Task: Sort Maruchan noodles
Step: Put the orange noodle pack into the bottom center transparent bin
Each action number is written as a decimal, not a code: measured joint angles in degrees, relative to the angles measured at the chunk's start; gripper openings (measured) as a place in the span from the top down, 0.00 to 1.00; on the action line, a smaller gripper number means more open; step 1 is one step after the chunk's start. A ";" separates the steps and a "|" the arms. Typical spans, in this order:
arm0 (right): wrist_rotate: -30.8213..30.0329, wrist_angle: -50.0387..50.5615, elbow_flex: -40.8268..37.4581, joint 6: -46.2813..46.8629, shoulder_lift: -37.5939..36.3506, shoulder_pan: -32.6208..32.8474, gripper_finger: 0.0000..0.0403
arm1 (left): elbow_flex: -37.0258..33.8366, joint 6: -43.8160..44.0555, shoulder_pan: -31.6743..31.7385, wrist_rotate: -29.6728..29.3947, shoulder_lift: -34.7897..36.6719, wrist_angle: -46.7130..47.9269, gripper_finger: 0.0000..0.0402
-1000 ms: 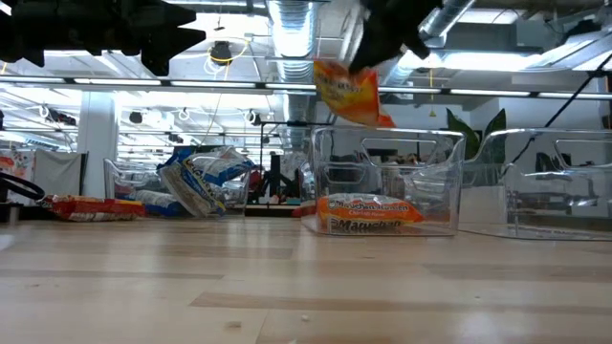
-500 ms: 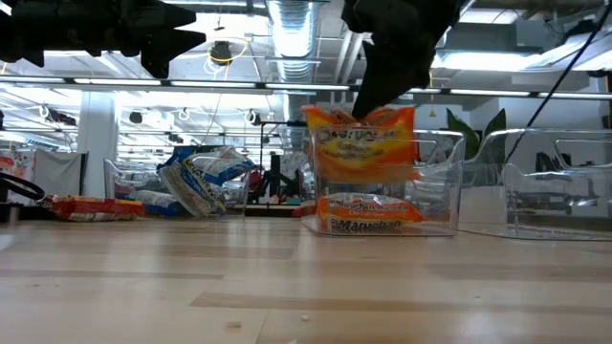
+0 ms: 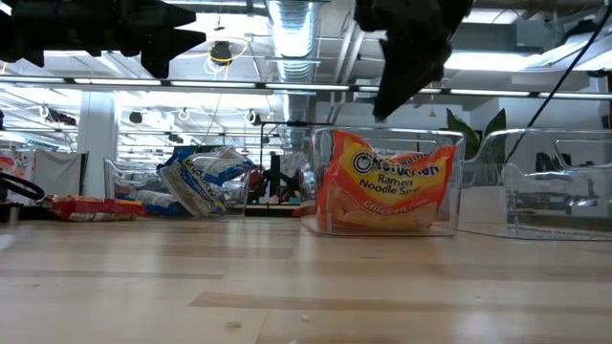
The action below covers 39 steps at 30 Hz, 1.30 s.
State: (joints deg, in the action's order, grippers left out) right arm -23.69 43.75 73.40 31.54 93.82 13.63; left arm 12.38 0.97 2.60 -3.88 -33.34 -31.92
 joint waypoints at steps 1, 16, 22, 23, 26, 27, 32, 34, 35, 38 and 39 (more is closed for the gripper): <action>-0.80 2.95 1.08 0.03 -0.33 0.00 0.86 | 0.00 -0.01 -0.01 0.00 0.02 0.02 0.50; -14.12 29.08 4.14 7.88 -5.44 1.34 0.86 | 0.00 0.29 -0.01 0.00 0.02 0.66 0.50; -16.73 34.72 1.41 15.35 -10.63 0.70 0.88 | 0.00 0.13 -0.01 0.01 0.03 0.94 0.50; -16.76 33.36 -0.16 15.45 -12.10 0.70 0.89 | 0.00 0.13 -0.01 0.00 0.04 1.01 0.50; -15.42 28.92 -5.70 15.67 -17.04 1.12 0.91 | 0.00 0.42 -0.01 0.00 0.03 1.18 0.50; -14.92 26.67 -7.59 15.57 -18.60 1.37 0.92 | 0.00 0.44 -0.01 0.00 0.04 1.20 0.50; -7.81 11.45 -16.92 10.80 -26.27 4.45 0.96 | 0.00 0.12 -0.01 0.00 0.02 1.02 0.50; -4.81 4.52 -19.48 8.41 -28.21 6.37 0.95 | 0.00 0.04 -0.01 0.00 0.02 0.86 0.50; -3.99 0.44 -20.58 7.34 -28.92 7.25 0.94 | 0.00 0.04 -0.01 0.00 0.02 0.87 0.50; -1.65 -9.67 -22.10 6.33 -29.59 9.87 0.90 | 0.00 0.07 -0.01 0.00 0.02 0.85 0.50; -1.11 -12.65 -22.15 6.06 -29.31 10.54 0.88 | 0.00 0.08 -0.01 0.00 0.02 0.88 0.50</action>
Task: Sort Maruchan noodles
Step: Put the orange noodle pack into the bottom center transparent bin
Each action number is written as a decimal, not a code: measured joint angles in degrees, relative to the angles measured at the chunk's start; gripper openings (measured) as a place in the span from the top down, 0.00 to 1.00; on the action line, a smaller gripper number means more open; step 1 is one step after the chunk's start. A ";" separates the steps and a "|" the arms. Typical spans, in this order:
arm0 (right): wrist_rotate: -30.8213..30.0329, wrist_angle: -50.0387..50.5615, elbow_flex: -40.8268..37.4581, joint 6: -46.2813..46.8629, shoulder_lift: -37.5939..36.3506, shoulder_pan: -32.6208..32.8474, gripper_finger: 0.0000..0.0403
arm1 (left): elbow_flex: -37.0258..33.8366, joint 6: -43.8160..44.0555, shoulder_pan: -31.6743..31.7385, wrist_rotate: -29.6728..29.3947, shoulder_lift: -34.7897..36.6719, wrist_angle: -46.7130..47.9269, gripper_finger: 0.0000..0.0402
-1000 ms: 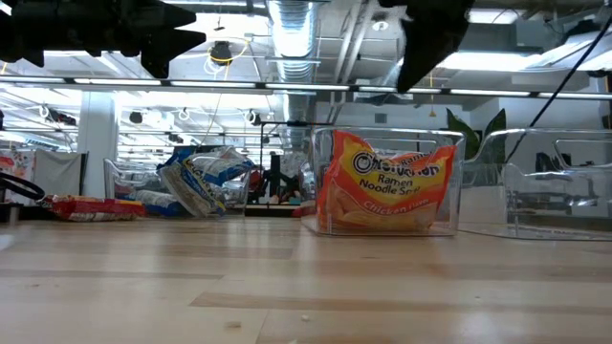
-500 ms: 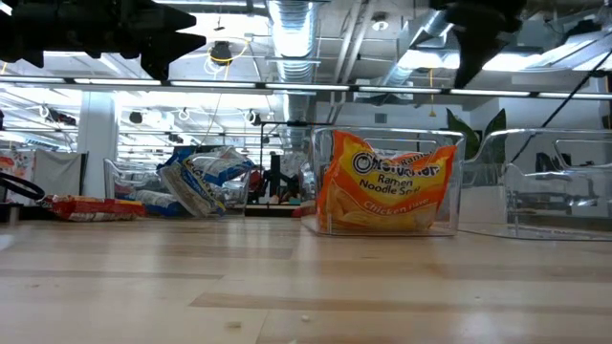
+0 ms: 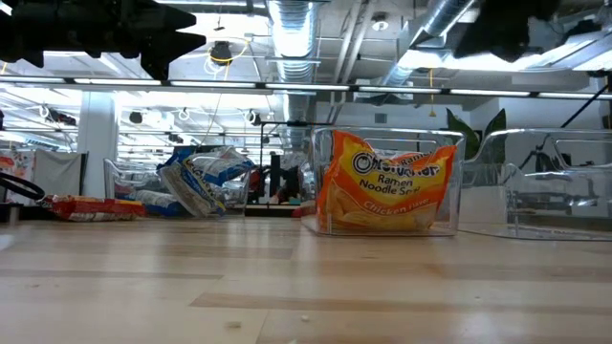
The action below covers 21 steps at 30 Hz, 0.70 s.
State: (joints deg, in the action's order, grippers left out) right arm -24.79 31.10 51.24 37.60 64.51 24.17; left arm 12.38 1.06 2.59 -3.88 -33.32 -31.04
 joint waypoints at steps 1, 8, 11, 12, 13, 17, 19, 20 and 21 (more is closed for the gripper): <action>0.72 -3.35 0.02 -0.24 0.43 0.60 0.87 | 0.00 0.00 0.00 0.00 0.00 -0.01 0.50; 5.70 -19.69 0.49 -1.40 6.98 2.27 0.73 | 0.00 0.03 0.00 0.00 0.00 0.03 0.50; 10.34 -17.47 2.97 -2.00 10.88 2.38 0.62 | 0.00 0.03 0.00 0.00 0.00 0.07 0.50; 12.84 -16.48 4.22 -2.46 12.07 2.34 0.58 | 0.00 0.03 0.00 0.00 -0.02 0.15 0.50; 15.49 -14.66 5.54 -3.09 13.18 2.33 0.55 | 0.00 0.03 0.00 0.00 -0.02 0.21 0.50; 22.57 1.93 11.93 -1.67 17.24 2.72 0.45 | 0.00 0.04 0.00 0.00 -0.02 0.36 0.50; 23.19 11.57 13.88 2.08 19.40 3.73 0.43 | 0.00 0.03 0.00 0.00 0.00 0.50 0.50; 23.21 14.53 14.44 4.07 20.69 4.24 0.42 | 0.00 0.05 0.00 0.00 -0.02 0.67 0.50; 23.44 16.14 14.56 6.04 21.90 4.79 0.42 | 0.00 0.05 0.00 0.00 -0.02 0.69 0.50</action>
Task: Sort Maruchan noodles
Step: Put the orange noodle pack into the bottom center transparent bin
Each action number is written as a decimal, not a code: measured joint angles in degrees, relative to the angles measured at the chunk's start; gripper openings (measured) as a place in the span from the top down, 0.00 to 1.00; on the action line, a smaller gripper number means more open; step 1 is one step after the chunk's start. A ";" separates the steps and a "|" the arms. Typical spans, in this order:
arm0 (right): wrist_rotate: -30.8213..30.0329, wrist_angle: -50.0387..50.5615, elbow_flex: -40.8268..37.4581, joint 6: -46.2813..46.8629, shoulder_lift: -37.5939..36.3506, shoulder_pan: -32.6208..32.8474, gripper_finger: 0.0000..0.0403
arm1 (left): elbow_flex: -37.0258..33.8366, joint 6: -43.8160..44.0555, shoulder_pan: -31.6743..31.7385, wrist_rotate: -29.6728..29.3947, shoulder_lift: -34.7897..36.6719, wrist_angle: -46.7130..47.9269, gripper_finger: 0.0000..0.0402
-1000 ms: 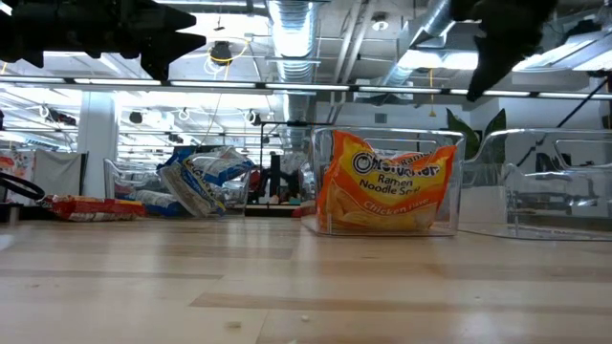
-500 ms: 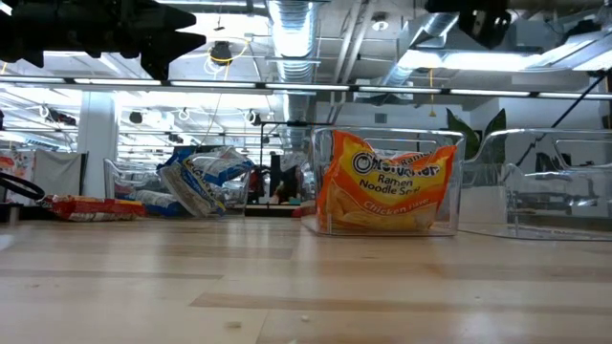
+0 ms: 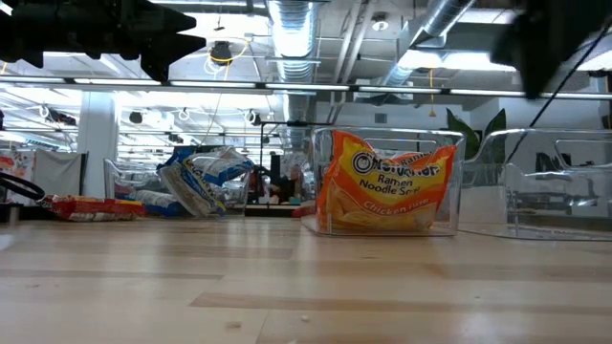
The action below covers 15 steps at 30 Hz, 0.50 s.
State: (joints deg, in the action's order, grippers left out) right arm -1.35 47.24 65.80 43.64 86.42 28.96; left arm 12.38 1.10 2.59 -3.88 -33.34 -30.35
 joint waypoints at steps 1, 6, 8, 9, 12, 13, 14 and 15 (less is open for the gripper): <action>0.99 1.71 -0.02 1.88 1.16 0.63 0.42 | 0.00 -0.07 0.00 0.00 0.01 -0.02 0.50; 13.80 0.14 -0.01 5.00 8.06 2.20 0.43 | 0.00 -0.39 0.00 0.00 0.02 0.02 0.50; 17.26 -1.20 -0.02 5.02 10.89 2.26 0.44 | 0.00 -0.39 0.00 0.00 0.00 -0.05 0.50; 18.93 -1.45 0.01 5.45 12.27 2.22 0.44 | 0.00 -0.39 0.01 -0.01 0.02 -0.23 0.50; 21.96 -0.76 0.11 6.38 16.12 1.76 0.44 | -0.02 -0.42 0.00 -0.05 0.00 -0.19 0.50; 22.65 -0.78 0.14 6.46 17.11 1.59 0.44 | -0.01 -0.42 0.00 -0.19 0.02 -0.22 0.50; 23.32 -0.66 0.24 6.18 17.84 1.40 0.44 | 0.00 -0.42 0.00 -0.45 0.02 -0.19 0.50; 23.50 -0.52 0.41 5.69 18.54 1.21 0.44 | 0.00 -0.42 0.00 -0.51 0.00 -0.15 0.50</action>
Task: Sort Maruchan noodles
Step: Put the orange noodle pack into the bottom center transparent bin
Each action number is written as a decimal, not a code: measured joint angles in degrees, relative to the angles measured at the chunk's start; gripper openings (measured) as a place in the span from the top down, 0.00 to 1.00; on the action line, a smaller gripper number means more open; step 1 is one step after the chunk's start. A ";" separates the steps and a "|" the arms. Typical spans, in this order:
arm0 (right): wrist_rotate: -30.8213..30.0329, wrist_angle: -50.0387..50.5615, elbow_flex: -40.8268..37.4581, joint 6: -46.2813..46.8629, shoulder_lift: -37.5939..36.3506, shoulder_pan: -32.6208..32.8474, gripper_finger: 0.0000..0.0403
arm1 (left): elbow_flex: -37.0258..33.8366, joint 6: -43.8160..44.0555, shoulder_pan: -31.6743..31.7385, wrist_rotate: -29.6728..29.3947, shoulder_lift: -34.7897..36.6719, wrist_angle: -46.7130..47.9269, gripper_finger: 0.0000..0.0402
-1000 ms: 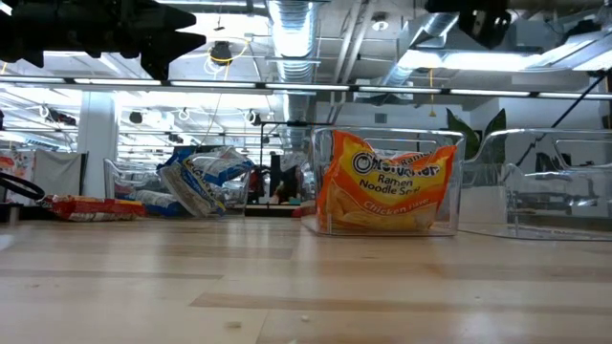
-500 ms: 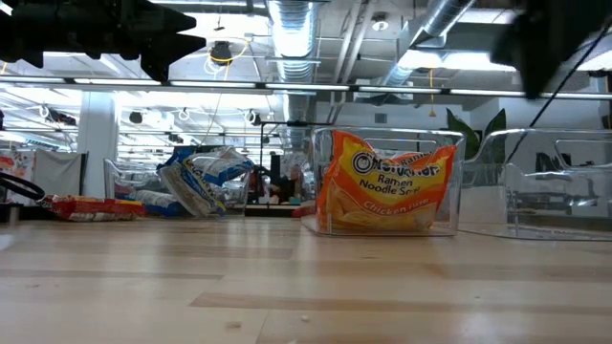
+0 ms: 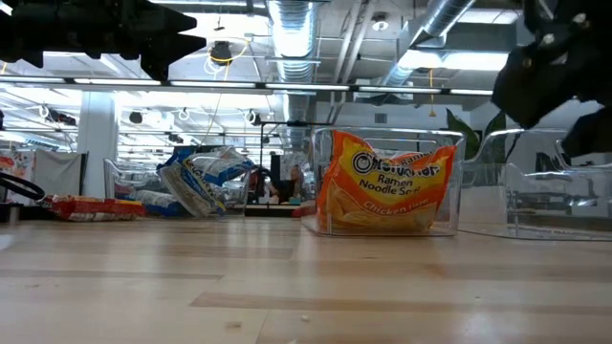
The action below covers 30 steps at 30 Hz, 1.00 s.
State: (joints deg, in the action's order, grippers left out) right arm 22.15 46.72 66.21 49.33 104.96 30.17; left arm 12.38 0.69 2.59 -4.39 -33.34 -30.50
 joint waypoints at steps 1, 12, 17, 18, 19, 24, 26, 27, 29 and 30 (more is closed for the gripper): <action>0.12 -0.08 0.02 -0.42 0.64 -0.16 0.44 | -0.02 -0.08 0.02 -0.17 0.01 0.00 0.50; -2.43 0.01 -0.08 -0.03 1.91 -1.58 0.45 | 0.00 -0.44 0.02 -0.53 0.00 0.15 0.50; -4.45 -0.15 -0.12 0.36 1.95 -1.64 0.52 | -0.02 -0.44 0.02 -0.56 0.00 0.15 0.50; -5.22 -0.19 -0.12 0.32 1.95 -1.63 0.55 | -0.02 -0.44 0.02 -0.56 0.00 0.15 0.50; -5.71 -0.24 -0.10 0.28 1.95 -1.64 0.59 | -0.02 -0.44 0.02 -0.56 0.00 0.15 0.50; -7.29 -0.31 -0.16 -1.24 1.97 -1.72 0.83 | -0.02 -0.44 0.01 -0.56 0.00 0.15 0.50; -7.52 -0.93 -0.14 -1.98 2.06 -1.79 0.94 | -0.02 -0.44 0.02 -0.56 0.00 0.15 0.50; -7.53 -0.97 -0.17 -2.32 2.04 -1.84 0.96 | -0.02 -0.44 0.00 -0.56 0.00 0.15 0.50; -7.51 -1.36 -0.21 -3.45 2.04 -1.85 0.97 | -0.02 -0.44 0.02 -0.56 0.00 0.15 0.50; -7.54 -1.49 -0.06 -4.29 2.04 -1.85 0.97 | -0.02 -0.44 0.01 -0.56 0.00 0.15 0.50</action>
State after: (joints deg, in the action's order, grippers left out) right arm 14.61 45.23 66.15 45.03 107.00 28.32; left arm 12.36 0.25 2.60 -4.95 -33.34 -30.35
